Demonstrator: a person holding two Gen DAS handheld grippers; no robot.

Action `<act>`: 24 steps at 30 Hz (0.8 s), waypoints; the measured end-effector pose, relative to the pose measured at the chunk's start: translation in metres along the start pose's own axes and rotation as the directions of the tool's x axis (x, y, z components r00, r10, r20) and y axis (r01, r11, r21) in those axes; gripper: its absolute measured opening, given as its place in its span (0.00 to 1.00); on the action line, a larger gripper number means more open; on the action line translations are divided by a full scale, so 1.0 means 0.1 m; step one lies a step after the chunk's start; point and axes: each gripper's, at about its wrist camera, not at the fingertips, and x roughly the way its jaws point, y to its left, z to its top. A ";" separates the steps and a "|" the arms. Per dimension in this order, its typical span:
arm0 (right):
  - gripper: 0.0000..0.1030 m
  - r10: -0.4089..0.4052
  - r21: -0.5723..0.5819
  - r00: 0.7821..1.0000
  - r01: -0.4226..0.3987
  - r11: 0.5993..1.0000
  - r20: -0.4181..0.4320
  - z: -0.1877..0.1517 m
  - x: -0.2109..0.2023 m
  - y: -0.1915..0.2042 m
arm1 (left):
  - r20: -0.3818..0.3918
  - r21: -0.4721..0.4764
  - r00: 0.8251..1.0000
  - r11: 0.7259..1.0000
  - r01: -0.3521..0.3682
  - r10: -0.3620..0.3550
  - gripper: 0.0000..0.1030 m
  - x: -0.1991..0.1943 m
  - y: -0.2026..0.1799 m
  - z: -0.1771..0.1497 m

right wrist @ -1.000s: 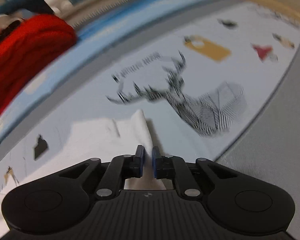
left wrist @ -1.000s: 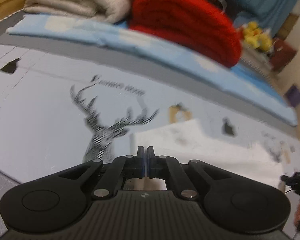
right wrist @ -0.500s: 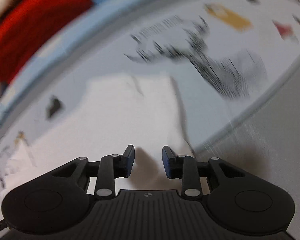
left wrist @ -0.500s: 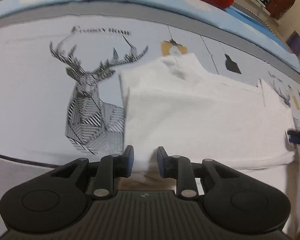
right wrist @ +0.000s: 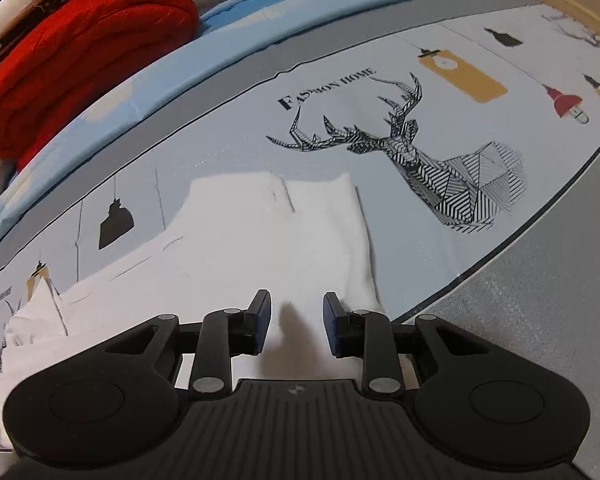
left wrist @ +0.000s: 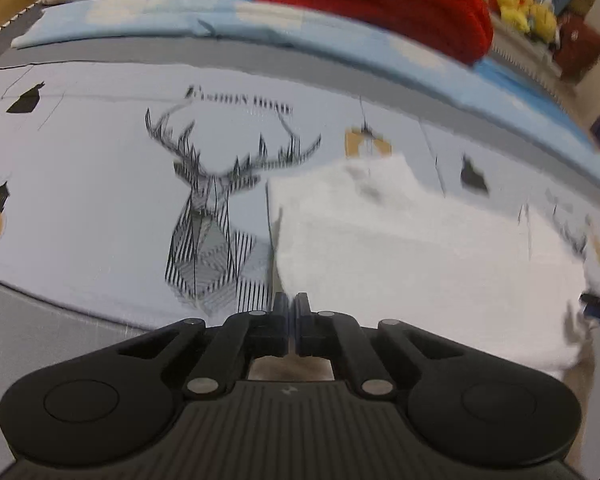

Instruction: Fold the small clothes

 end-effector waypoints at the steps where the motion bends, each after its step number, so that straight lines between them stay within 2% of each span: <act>1: 0.29 -0.008 0.010 1.000 0.008 1.000 -0.015 -0.01 0.02 -0.02 | -0.033 0.019 0.999 1.000 -0.017 0.018 0.04 0.05 -0.02 -0.02; 2: 0.29 -0.028 0.016 0.999 0.028 0.999 -0.031 -0.02 0.05 -0.04 | -0.042 0.026 0.998 0.999 -0.041 0.042 0.05 0.07 -0.01 -0.03; 3: 0.29 -0.052 0.023 0.998 0.053 0.998 -0.042 -0.04 0.10 -0.06 | -0.011 0.029 0.997 0.997 -0.076 0.076 0.05 0.04 -0.01 -0.02; 5: 0.29 -0.056 0.030 0.998 0.057 0.998 -0.039 -0.05 0.11 -0.07 | 0.132 0.071 0.983 0.988 -0.140 0.130 0.05 -0.16 -0.08 0.03; 7: 0.29 -0.064 0.006 0.998 0.064 0.998 -0.021 -0.05 0.09 -0.01 | 0.209 0.125 0.974 0.986 -0.110 0.082 0.08 -0.28 -0.16 0.06; 8: 0.29 -0.069 -0.011 0.998 0.069 0.998 -0.011 -0.05 0.08 0.01 | 0.200 0.141 0.979 0.988 -0.065 0.036 0.11 -0.26 -0.20 0.06; 10: 0.29 -0.075 -0.033 0.997 0.074 0.997 -0.013 -0.06 0.10 0.04 | 0.094 0.108 0.995 0.994 0.031 -0.041 0.15 -0.08 -0.17 0.04; 12: 0.29 -0.074 -0.025 0.997 0.073 0.997 -0.036 -0.07 0.14 0.01 | -0.047 0.076 0.998 0.997 0.034 -0.031 0.16 0.19 -0.12 -0.01; 13: 0.29 -0.072 -0.019 0.997 0.071 0.997 -0.038 -0.06 0.14 0.00 | -0.065 0.093 0.998 0.995 0.028 -0.022 0.16 0.26 -0.12 -0.03; 15: 0.29 -0.073 -0.023 0.997 0.072 0.997 -0.031 -0.04 0.10 0.01 | -0.031 0.132 0.999 0.991 0.012 -0.008 0.17 0.22 -0.16 0.00; 17: 0.29 -0.069 -0.035 0.998 0.069 0.997 -0.001 0.00 0.01 0.03 | 0.019 0.141 0.999 0.990 0.030 -0.033 0.24 0.12 -0.20 0.04; 18: 0.29 -0.063 -0.041 0.998 0.064 0.997 0.011 0.03 -0.03 0.04 | 0.028 0.148 0.999 0.988 0.040 -0.045 0.31 0.08 -0.22 0.05; 20: 0.29 -0.052 -0.043 0.999 0.053 0.998 0.013 0.07 -0.07 0.03 | 0.002 0.152 0.999 0.987 0.043 -0.044 0.32 0.13 -0.21 0.07; 22: 0.29 -0.046 -0.033 0.998 0.044 0.998 -0.053 0.09 0.00 -0.02 | -0.069 0.150 0.997 0.988 0.042 -0.032 0.33 0.23 -0.18 0.02; 24: 0.28 -0.062 -0.014 0.990 0.061 0.998 -0.130 0.06 0.07 -0.07 | -0.069 0.179 0.997 0.983 0.044 -0.032 0.33 0.22 -0.19 -0.07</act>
